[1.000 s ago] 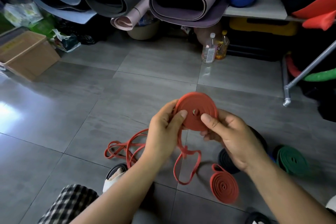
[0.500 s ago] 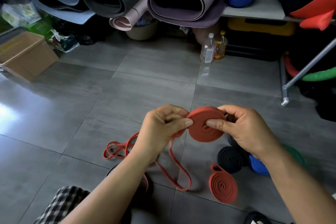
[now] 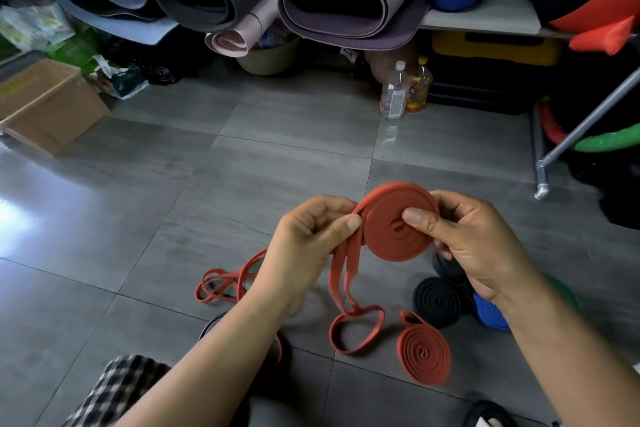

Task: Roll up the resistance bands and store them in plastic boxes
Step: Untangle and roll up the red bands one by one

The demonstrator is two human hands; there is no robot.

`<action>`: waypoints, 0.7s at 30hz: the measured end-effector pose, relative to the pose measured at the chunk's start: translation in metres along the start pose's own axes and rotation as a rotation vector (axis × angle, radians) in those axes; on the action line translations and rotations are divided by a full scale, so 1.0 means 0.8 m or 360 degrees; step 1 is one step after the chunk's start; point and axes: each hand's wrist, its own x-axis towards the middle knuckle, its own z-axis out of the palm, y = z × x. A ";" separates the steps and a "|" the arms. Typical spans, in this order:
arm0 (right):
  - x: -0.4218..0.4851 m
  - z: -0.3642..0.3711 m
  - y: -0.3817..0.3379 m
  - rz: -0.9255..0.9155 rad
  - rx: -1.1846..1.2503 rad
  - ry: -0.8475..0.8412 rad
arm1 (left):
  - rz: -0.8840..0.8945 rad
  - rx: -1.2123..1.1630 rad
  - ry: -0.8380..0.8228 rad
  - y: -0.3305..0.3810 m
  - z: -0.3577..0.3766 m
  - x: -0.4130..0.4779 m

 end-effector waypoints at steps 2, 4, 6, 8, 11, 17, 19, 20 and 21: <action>0.000 0.001 0.001 0.0004 0.0029 0.0023 | -0.0160 -0.0220 -0.0027 -0.001 -0.001 0.002; 0.000 0.003 0.001 -0.0019 0.0024 0.0063 | -0.0237 -0.0307 -0.0006 -0.007 0.002 0.002; -0.001 0.007 0.004 -0.0049 0.0044 0.0110 | -0.0276 -0.0314 0.0065 -0.010 0.007 -0.001; -0.003 0.013 0.006 -0.0089 0.0059 0.0153 | -0.0289 -0.0311 0.0156 -0.011 0.009 -0.002; -0.005 0.021 0.011 -0.0164 0.0013 0.0191 | -0.0274 -0.0247 0.0243 -0.015 0.008 -0.002; -0.005 0.020 0.015 -0.0285 -0.0128 0.0239 | -0.0239 -0.0170 0.0165 -0.017 0.008 -0.003; -0.004 0.016 0.014 -0.0323 -0.0292 0.0243 | -0.0186 -0.0096 0.0136 -0.016 0.005 -0.001; -0.003 0.015 0.014 -0.0321 -0.0309 0.0239 | -0.0158 -0.0038 0.0125 -0.016 0.004 0.000; -0.003 0.016 0.014 -0.0310 -0.0266 0.0231 | -0.0143 0.0005 0.0117 -0.016 0.004 0.001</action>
